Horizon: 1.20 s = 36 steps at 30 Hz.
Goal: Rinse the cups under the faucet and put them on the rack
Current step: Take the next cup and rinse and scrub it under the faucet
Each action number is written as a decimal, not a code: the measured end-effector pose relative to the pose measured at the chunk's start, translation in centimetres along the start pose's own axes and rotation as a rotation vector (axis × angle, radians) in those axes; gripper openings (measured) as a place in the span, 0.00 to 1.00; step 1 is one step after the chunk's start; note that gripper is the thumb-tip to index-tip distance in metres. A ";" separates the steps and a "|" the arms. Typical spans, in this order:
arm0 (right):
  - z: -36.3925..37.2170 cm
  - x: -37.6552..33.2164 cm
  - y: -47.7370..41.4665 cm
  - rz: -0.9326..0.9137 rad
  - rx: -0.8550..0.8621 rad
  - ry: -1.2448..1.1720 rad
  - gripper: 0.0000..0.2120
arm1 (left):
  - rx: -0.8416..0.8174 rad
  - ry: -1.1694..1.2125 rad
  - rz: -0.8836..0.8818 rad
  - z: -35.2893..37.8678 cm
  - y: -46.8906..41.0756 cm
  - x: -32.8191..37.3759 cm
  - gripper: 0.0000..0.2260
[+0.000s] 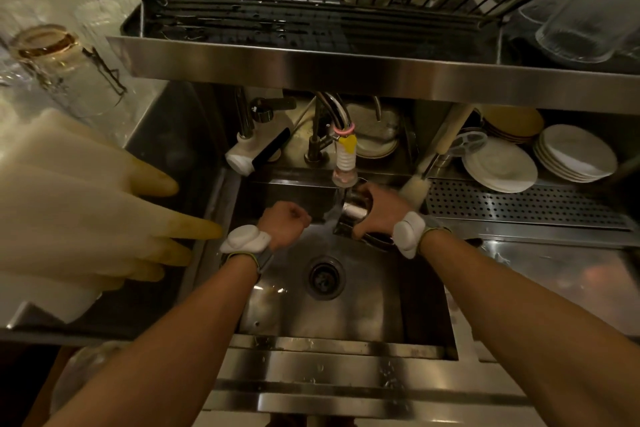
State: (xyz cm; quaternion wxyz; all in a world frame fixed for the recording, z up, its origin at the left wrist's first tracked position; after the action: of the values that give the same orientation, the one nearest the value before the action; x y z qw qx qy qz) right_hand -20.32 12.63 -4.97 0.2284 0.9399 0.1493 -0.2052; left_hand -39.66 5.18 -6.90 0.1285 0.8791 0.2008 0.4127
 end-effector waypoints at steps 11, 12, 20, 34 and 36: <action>-1.4 -0.8 0.3 0.001 -0.038 0.241 0.45 | -0.012 -0.017 -0.007 -0.3 0.2 -0.2 0.07; -1.5 -0.8 0.3 0.005 -0.046 0.254 0.45 | -0.012 -0.016 -0.007 -0.2 0.1 -0.3 0.07; -1.1 -0.4 0.3 0.004 -0.062 0.078 0.44 | -0.025 -0.025 0.002 0.0 0.1 -0.6 0.05; 5.2 0.0 -0.6 0.050 -0.031 -0.630 0.43 | -0.036 -0.096 -0.050 -0.1 -0.3 -2.0 0.08; 5.0 0.2 -1.1 0.045 0.006 -0.695 0.43 | -0.028 -0.102 -0.042 -0.1 -0.2 -1.8 0.08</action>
State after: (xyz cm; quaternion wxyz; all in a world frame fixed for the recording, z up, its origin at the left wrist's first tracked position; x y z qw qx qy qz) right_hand -22.16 11.14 -9.51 0.2675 0.8176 0.0413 -0.5082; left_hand -40.84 4.58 -8.12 0.1596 0.8927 0.2067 0.3673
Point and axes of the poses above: each hand's wrist, its own y-axis away from the middle knuckle, its own z-axis out of the palm, x = y × z, the point moved 5 cm from there along -y, towards the middle knuckle
